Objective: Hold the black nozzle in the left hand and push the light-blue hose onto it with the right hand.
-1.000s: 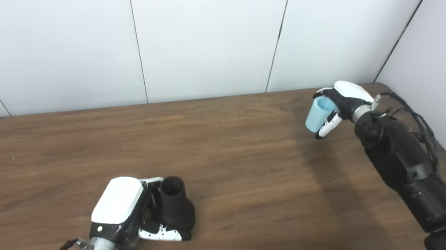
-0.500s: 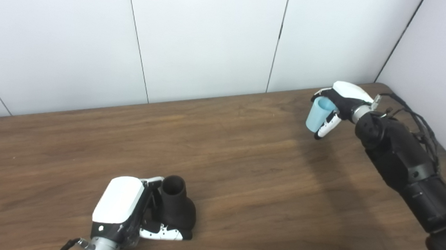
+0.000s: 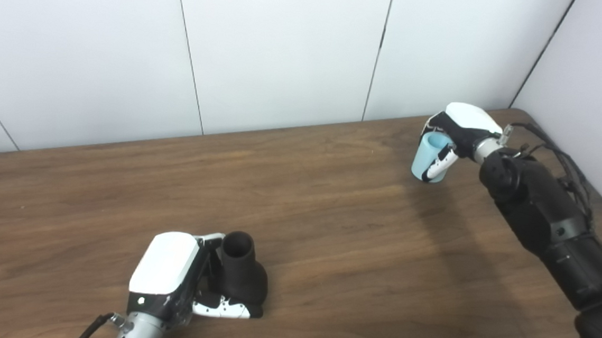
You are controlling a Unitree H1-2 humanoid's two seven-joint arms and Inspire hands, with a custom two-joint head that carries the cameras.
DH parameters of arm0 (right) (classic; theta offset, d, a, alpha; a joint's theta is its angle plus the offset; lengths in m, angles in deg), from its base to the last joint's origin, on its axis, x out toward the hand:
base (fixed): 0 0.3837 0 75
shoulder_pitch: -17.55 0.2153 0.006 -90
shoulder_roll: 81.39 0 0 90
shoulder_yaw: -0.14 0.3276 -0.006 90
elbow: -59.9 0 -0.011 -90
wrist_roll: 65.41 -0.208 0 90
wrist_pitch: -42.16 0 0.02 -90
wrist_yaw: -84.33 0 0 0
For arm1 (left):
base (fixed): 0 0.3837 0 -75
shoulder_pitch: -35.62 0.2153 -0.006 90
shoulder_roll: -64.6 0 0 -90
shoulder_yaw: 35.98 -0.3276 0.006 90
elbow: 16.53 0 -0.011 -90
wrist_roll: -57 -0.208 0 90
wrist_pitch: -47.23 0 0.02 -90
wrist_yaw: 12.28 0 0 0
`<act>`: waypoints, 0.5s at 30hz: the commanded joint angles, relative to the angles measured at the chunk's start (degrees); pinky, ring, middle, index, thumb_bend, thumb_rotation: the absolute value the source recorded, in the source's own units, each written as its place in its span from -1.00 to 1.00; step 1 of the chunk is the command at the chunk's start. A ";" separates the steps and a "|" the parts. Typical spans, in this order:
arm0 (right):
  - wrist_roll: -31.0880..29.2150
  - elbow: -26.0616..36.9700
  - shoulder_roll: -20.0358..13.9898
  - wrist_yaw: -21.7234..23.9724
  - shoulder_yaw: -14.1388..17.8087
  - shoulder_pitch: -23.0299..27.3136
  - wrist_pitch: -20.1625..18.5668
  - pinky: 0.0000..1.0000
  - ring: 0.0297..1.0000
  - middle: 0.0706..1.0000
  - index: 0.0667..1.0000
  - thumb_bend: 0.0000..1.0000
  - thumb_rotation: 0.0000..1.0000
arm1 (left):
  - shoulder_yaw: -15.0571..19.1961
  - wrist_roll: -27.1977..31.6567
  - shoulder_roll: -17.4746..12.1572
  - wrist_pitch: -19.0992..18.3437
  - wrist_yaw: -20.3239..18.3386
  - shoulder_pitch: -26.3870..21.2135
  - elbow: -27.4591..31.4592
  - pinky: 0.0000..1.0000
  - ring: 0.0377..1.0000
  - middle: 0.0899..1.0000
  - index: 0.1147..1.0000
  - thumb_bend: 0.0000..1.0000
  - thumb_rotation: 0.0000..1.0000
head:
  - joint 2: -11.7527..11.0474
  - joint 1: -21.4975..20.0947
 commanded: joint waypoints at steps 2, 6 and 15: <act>0.32 1.96 -2.83 -1.54 1.24 1.14 0.21 -0.37 -0.23 -0.05 -0.03 -0.01 -1.00 | -0.86 -1.71 -0.40 -1.60 -2.51 1.30 -1.37 -0.37 -0.26 -0.24 -0.15 0.05 -1.00 | 0.20 0.22; 0.46 4.00 -3.27 -1.73 1.43 0.75 1.04 -0.32 -0.23 -0.04 -0.09 0.00 -1.00 | -1.01 -2.13 -0.16 -1.96 -2.68 1.51 -1.03 -0.41 -0.29 -0.30 -0.14 0.04 -1.00 | 0.61 1.31; -1.92 23.10 -2.57 1.02 4.06 -2.93 1.27 -0.34 -0.25 -0.06 -0.02 -0.01 -1.00 | -1.98 -2.98 0.66 -3.61 -3.60 1.75 -0.74 -0.40 -0.24 -0.31 -0.12 0.04 -1.00 | 1.36 6.20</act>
